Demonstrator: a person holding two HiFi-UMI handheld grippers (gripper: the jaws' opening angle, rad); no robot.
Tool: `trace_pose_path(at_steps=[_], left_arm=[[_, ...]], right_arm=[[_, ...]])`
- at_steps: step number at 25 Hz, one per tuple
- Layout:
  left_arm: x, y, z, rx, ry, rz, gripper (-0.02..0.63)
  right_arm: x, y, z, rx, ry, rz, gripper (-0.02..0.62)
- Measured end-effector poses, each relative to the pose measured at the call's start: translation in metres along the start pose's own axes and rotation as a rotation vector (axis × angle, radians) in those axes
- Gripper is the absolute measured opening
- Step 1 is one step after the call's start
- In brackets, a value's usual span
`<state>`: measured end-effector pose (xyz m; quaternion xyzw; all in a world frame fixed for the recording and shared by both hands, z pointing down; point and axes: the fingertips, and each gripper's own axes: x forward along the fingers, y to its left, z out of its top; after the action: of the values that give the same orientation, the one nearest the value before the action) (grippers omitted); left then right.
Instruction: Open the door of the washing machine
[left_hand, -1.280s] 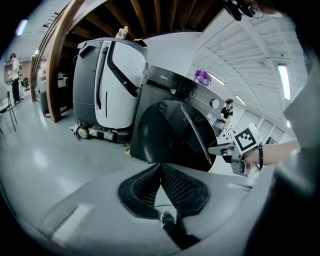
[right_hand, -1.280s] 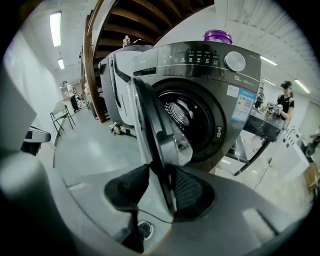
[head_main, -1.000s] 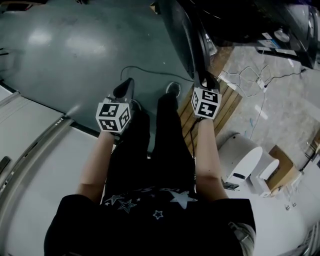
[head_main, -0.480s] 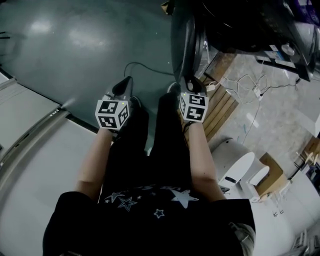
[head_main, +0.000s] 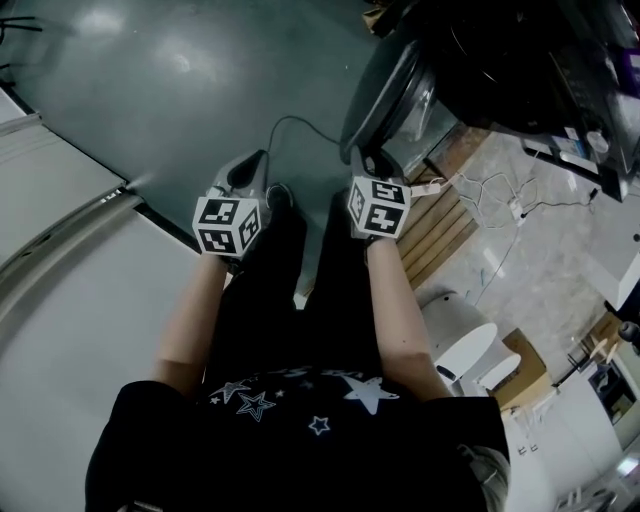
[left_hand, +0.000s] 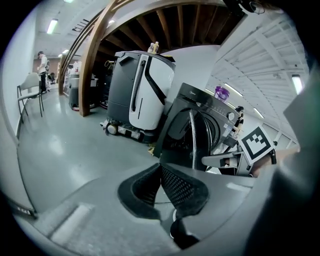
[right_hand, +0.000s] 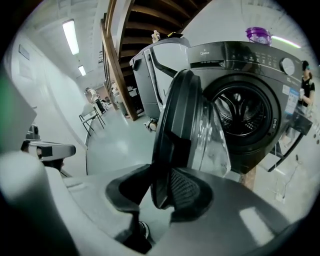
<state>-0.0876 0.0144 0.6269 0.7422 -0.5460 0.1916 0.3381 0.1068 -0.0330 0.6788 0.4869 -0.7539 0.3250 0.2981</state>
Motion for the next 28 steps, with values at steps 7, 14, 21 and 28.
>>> trace_pose_path(at_steps=[7, 14, 21, 28], left_arm=[[-0.022, 0.042, -0.017, -0.056, -0.01, 0.05, 0.012], [-0.045, 0.087, -0.021, -0.109, -0.041, 0.087, 0.012], [-0.066, 0.136, -0.02, -0.151, -0.064, 0.154, 0.012], [-0.069, 0.173, -0.022, -0.194, -0.068, 0.218, 0.012]], right_arm=[[0.023, 0.036, 0.009, 0.053, 0.001, -0.019, 0.121], [0.042, 0.072, 0.028, 0.1, -0.002, -0.014, 0.123], [0.063, 0.099, 0.044, 0.159, 0.014, -0.035, 0.123], [0.098, 0.14, 0.075, 0.216, -0.021, 0.022, 0.126]])
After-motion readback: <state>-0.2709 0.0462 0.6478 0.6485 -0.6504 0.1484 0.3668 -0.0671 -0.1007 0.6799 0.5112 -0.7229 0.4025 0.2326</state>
